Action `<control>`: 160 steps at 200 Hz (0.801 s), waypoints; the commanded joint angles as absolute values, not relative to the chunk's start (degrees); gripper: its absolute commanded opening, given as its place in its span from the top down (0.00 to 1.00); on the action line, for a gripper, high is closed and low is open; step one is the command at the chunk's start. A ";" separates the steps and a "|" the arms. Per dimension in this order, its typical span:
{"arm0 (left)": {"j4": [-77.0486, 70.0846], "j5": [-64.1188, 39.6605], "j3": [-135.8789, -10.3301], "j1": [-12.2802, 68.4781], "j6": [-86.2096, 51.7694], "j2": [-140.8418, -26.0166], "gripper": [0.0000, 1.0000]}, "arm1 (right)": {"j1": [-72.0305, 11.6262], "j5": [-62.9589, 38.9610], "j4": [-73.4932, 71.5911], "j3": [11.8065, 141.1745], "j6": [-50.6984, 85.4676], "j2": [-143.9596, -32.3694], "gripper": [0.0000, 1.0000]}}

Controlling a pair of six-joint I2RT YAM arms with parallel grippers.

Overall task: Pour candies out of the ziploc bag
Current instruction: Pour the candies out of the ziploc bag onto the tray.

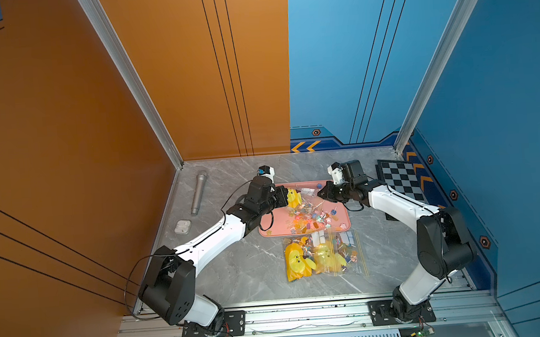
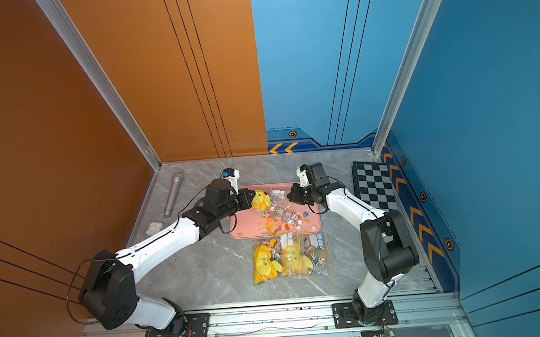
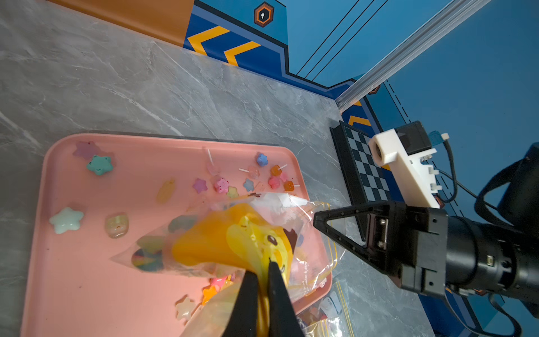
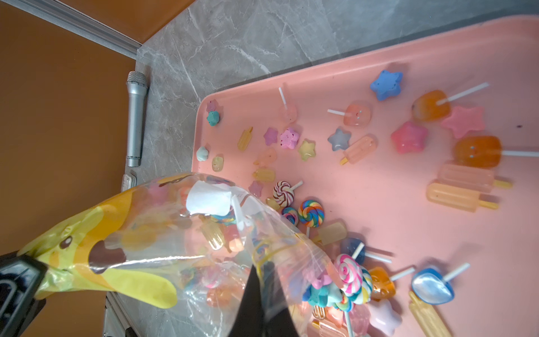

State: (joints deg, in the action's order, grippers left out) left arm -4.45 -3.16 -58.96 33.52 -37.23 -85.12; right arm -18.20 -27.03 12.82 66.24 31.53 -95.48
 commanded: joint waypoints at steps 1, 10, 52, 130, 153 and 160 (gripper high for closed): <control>-6.20 -1.42 -61.64 34.09 -35.89 -82.62 1.00 | -17.32 -27.38 11.86 66.05 32.16 -93.86 1.00; -6.20 -1.35 -61.68 34.03 -35.80 -82.66 1.00 | -17.23 -27.42 11.84 66.24 32.17 -93.95 1.00; -6.21 -1.23 -61.88 34.05 -35.53 -83.27 1.00 | -16.81 -27.51 11.95 67.22 32.10 -94.61 1.00; -5.84 -0.90 -63.87 34.20 -34.41 -85.34 1.00 | -15.81 -28.45 13.60 72.14 31.21 -97.50 1.00; -5.89 -0.88 -64.41 34.05 -34.11 -86.25 1.00 | -15.59 -28.71 14.12 73.33 31.03 -98.56 1.00; -5.89 -0.94 -64.50 34.09 -34.11 -86.43 1.00 | -15.62 -28.74 14.19 73.57 30.94 -98.74 1.00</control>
State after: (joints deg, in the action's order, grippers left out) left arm -4.43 -2.55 -62.17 33.87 -35.68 -85.69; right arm -16.05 -27.94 12.97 71.37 31.51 -97.25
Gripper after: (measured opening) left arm 0.087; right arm 0.047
